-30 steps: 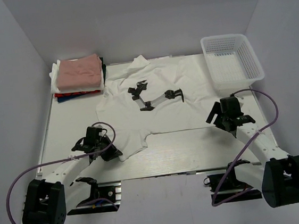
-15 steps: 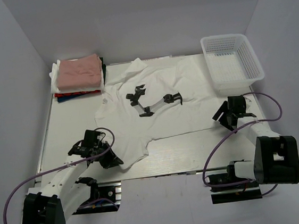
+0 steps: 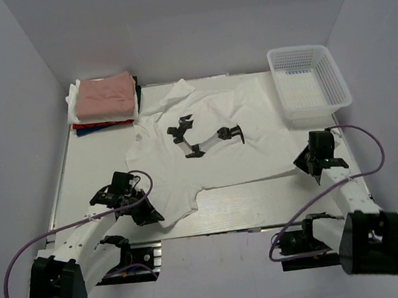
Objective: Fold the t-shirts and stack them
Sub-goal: Grap the side of the flattened tshirt closest away from the robot with both arms, then fold the flattened tshirt in 1/3 of the way
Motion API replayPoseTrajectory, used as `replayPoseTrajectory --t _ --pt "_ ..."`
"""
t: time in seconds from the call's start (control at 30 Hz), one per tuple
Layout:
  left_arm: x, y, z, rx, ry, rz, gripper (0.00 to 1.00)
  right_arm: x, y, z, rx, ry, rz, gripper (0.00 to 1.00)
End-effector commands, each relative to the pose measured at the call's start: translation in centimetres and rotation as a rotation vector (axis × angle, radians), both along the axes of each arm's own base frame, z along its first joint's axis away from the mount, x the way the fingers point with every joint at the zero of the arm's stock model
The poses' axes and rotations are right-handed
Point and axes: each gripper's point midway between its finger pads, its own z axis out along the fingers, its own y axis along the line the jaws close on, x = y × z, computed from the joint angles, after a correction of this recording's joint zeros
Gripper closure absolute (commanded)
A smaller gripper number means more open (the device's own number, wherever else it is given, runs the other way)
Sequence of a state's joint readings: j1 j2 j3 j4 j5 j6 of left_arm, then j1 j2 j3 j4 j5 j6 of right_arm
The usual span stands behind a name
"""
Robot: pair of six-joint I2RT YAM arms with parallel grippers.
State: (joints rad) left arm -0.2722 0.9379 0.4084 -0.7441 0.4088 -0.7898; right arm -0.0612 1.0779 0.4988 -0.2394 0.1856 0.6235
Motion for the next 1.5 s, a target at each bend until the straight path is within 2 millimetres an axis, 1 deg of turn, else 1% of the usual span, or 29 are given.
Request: replayPoseTrajectory --t 0.0,0.07,0.1,0.17,0.23,0.3,0.33,0.43,0.57,0.6,0.63,0.67,0.7,0.77,0.83,0.9,0.97,1.03,1.07,1.1,1.13,1.2,1.23,1.27,1.3,1.33,1.37,1.4,1.47 --pt "-0.7 -0.4 0.9 -0.031 0.017 -0.036 1.0 -4.1 -0.9 0.0 -0.045 0.09 -0.026 1.0" --pt "-1.3 -0.5 1.1 -0.045 0.034 -0.05 1.0 -4.9 -1.1 1.3 -0.055 0.048 -0.051 1.0" --pt "-2.2 -0.3 1.1 -0.035 0.059 -0.06 1.0 -6.5 -1.3 1.0 -0.063 0.1 -0.063 1.0" --pt "-2.7 0.1 1.5 -0.02 0.07 -0.056 1.0 -7.5 -1.6 2.1 -0.067 0.074 -0.102 1.0" --pt "-3.3 0.3 1.7 -0.012 0.078 -0.076 1.0 -7.5 -1.4 3.6 -0.052 0.04 -0.102 1.0" --pt "-2.6 0.3 2.3 -0.008 0.05 -0.073 1.0 -7.3 -1.7 5.1 -0.076 0.014 -0.107 1.0" --pt "-2.4 0.2 2.3 -0.009 0.036 -0.083 1.0 -8.5 -2.0 4.6 -0.092 0.072 -0.117 1.0" --pt "-0.7 -0.5 3.6 -0.035 -0.009 -0.097 1.0 -8.4 -2.0 5.3 -0.093 0.058 -0.105 1.0" --pt "4.0 -2.1 6.2 -0.095 -0.198 -0.107 1.0 -6.2 -0.4 5.2 -0.064 -0.005 0.033 1.0" --pt "4.8 -2.3 6.7 -0.104 -0.22 -0.1 1.0 -5.8 1.5 4.5 -0.006 0.017 0.141 1.0" --pt "5.7 -2.4 6.6 -0.095 -0.219 -0.096 1.0 -4.9 2.1 5.1 0.009 -0.012 0.184 1.0" --pt "7.3 -2.7 7.8 -0.091 -0.274 -0.098 1.0 -3.9 2.5 5.3 -0.009 -0.04 0.257 1.0" --pt "8.2 -2.5 8.0 -0.068 -0.293 -0.086 1.0 -3.7 3.4 4.9 0.037 -0.031 0.286 1.0" --pt "10.3 -2.9 9.0 -0.069 -0.34 -0.08 1.0 -2.6 3.6 5.2 0.036 -0.055 0.306 1.0" --pt "11.4 -3.5 9.5 -0.092 -0.366 -0.089 1.0 -1.9 3.6 5.6 0.038 -0.058 0.306 1.0" --pt "13.0 -3.9 9.8 -0.115 -0.385 -0.088 1.0 -0.4 3.3 6.6 0.021 -0.104 0.293 1.0" --pt "14.5 -3.4 10.1 -0.076 -0.384 -0.059 1.0 1.1 2.9 8.2 0.004 -0.155 0.269 1.0" --pt "16.2 -2.8 9.9 -0.013 -0.379 -0.027 1.0 1.8 1.7 7.8 -0.032 -0.131 0.215 1.0" --pt "16.9 -2.6 10.0 0.003 -0.387 -0.017 1.0 2.5 1.5 8.7 -0.04 -0.149 0.204 1.0" --pt "17.5 -1.8 9.7 0.058 -0.377 0.009 1.0 3.1 1.4 8.7 -0.036 -0.147 0.197 1.0" --pt "18.4 -1.5 10.4 0.087 -0.391 0.026 1.0 3.3 1.3 8.4 -0.034 -0.136 0.187 1.0" --pt "19.2 -0.1 9.7 0.176 -0.355 0.087 1.0 4.5 1.3 8.7 -0.026 -0.142 0.178 1.0" --pt "20.0 0.5 10.2 0.197 -0.363 0.118 1.0 5.0 1.2 9.0 -0.025 -0.15 0.168 1.0" --pt "20.4 0.8 10.2 0.218 -0.369 0.13 1.0 5.2 1.2 8.3 -0.02 -0.126 0.167 1.0" --pt "20.7 1.8 9.8 0.257 -0.352 0.161 1.0 5.9 1.1 9.0 -0.029 -0.146 0.167 1.0" --pt "21.1 2.0 10.3 0.265 -0.358 0.181 1.0 6.1 1.0 8.8 -0.029 -0.142 0.161 1.0" --pt "21.2 2.8 9.6 0.295 -0.338 0.199 1.0 6.5 0.7 8.2 -0.036 -0.119 0.156 1.0" --pt "21.6 3.2 10.0 0.301 -0.349 0.215 1.0 7.1 0.7 8.9 -0.042 -0.135 0.155 1.0" --pt "22.4 3.4 9.8 0.302 -0.352 0.225 1.0 7.9 0.6 8.6 -0.047 -0.134 0.157 1.0"
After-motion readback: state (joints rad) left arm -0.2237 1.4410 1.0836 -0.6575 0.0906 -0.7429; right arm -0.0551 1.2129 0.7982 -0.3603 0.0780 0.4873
